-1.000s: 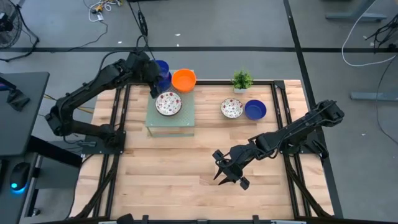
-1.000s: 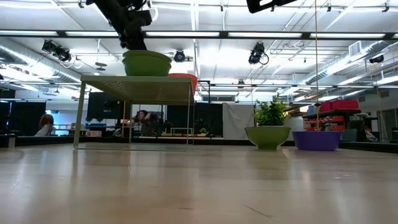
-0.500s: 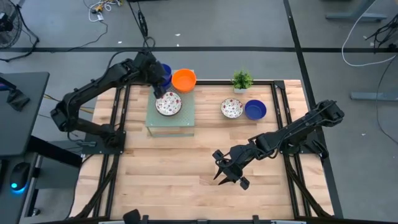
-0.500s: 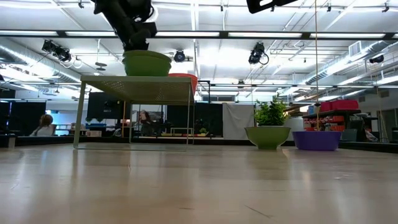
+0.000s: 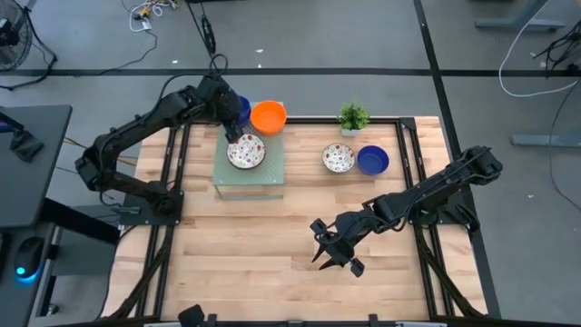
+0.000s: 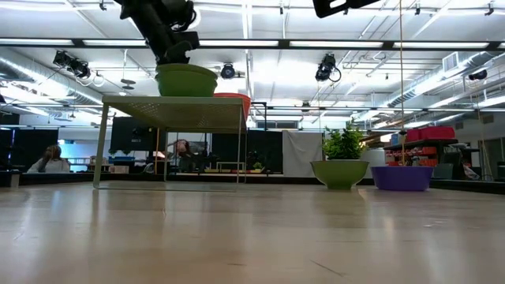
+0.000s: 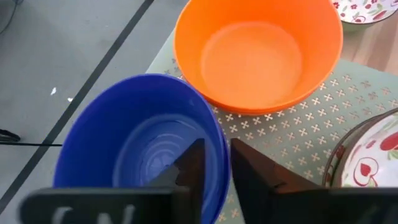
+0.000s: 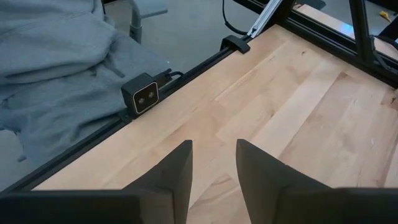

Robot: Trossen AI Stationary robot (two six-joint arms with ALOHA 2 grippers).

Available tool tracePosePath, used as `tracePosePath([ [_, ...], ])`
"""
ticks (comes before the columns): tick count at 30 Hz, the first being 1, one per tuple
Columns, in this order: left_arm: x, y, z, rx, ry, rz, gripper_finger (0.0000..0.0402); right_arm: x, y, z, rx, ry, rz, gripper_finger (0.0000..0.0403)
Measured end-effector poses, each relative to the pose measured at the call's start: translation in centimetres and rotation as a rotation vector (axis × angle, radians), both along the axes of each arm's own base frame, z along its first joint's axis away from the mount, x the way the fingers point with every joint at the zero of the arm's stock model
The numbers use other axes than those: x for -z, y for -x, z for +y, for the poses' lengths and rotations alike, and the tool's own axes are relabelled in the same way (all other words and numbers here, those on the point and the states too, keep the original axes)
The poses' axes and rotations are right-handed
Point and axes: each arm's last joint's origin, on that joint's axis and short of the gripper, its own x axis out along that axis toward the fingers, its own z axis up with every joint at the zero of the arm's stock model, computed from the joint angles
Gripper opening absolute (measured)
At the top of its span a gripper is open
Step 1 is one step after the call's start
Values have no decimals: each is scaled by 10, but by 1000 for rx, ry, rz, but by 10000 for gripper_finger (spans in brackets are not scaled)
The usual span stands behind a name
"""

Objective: Pick & Place Mini bowls
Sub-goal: Stack the top left blue bowl on the stacked blue bowls on the shelf

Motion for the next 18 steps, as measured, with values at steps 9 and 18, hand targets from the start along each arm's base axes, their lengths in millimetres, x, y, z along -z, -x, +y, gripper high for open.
tracePosePath([
  [9, -25, 10, -9, -9, -2, -32, 164, 0, 0, 0, 0, 0, 1, 125],
  [18, -22, 9, -7, -14, 18, -28, 40, 0, 0, 0, 0, 0, 0, 125],
])
